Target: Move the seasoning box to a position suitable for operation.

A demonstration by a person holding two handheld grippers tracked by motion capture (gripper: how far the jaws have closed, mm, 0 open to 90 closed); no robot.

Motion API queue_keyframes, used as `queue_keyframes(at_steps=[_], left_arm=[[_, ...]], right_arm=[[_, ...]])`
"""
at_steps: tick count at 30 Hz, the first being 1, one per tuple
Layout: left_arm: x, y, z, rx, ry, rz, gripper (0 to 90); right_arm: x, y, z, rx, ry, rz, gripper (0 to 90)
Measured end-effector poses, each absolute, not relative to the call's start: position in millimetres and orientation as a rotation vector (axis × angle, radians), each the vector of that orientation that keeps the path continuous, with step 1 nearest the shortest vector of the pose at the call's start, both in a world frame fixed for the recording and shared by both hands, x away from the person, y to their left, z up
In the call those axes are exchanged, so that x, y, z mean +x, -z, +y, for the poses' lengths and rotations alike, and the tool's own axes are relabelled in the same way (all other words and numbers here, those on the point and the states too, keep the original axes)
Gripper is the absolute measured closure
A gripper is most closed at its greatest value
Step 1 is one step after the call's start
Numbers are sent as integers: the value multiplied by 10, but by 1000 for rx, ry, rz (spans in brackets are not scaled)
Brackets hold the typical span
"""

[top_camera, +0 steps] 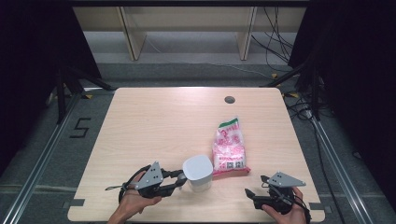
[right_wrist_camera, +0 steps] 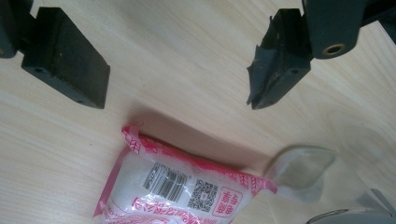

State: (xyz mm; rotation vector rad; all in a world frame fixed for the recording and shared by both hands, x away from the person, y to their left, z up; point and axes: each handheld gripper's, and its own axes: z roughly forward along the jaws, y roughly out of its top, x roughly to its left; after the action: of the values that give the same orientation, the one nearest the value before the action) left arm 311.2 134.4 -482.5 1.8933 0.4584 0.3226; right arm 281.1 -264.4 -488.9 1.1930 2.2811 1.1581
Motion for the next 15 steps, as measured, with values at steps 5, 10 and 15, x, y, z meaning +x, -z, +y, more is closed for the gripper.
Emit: queue_keyframes(at_steps=[5,10,15], left_arm=[[3149,4820,1372,1902,-334,448,676],[3199,4794,1434,1913,-360,437,679],[3294,4790,1573,1901,-406,471,677]], right_arm=[[2799,4879,-2645,1205,-1153,2285,215],[2799,4878,-2649,1199,-1149,2278,215],[2793,4884,-2637,1232,-1163,2273,216]])
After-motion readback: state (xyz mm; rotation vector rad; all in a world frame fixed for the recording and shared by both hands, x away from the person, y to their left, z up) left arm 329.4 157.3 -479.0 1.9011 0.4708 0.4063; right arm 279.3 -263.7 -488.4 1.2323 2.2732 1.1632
